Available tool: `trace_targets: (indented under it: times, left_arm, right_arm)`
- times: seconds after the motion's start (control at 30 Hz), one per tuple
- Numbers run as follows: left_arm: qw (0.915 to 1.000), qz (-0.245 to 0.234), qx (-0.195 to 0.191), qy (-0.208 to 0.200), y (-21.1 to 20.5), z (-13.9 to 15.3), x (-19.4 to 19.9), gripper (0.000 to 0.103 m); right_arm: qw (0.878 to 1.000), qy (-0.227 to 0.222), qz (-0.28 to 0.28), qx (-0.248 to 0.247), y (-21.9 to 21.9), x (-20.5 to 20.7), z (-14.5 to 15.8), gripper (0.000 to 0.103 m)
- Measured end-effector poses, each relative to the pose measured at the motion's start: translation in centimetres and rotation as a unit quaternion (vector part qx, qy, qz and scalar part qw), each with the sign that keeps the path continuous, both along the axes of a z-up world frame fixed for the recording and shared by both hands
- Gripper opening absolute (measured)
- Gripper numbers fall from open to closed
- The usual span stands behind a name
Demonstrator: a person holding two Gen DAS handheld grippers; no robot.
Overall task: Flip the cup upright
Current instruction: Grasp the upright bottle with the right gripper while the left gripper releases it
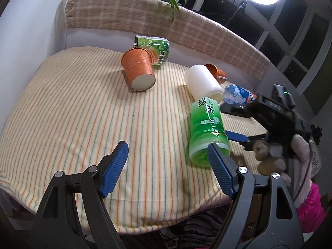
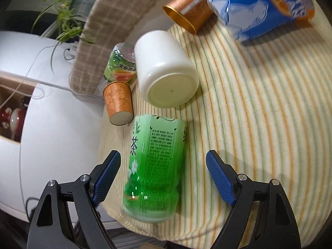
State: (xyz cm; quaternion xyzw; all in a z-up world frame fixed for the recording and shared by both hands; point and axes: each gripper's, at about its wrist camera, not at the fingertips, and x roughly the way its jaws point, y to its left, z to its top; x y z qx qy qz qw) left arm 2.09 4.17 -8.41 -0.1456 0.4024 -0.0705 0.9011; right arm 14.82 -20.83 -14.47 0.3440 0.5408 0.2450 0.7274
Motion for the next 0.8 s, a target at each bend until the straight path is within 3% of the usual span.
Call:
trace_targets:
  times: [0.3,0.37,0.63,0.8]
  left_arm:
    - [0.9999,-0.01,-0.004,-0.002,-0.9,0.0,0.1,0.081]
    - [0.9999,-0.01,-0.004,-0.003,-1.0,0.0,0.1,0.081]
    - [0.9999,-0.009,0.002,-0.006,-1.2,0.1,0.2,0.081]
    - [0.9999,-0.007,0.0,-0.012,-1.2,0.4,0.3,0.081]
  right_arm:
    - [1.0,0.013,0.013,0.013,0.9,1.1,-1.2,0.067]
    - [0.999,0.013,0.02,0.027,1.0,1.3,-1.3,0.056]
    - [0.999,-0.025,0.034,0.016,0.9,0.6,0.2,0.055]
    - [0.995,-0.09,0.034,-0.014,0.0,-1.0,2.4,0.055]
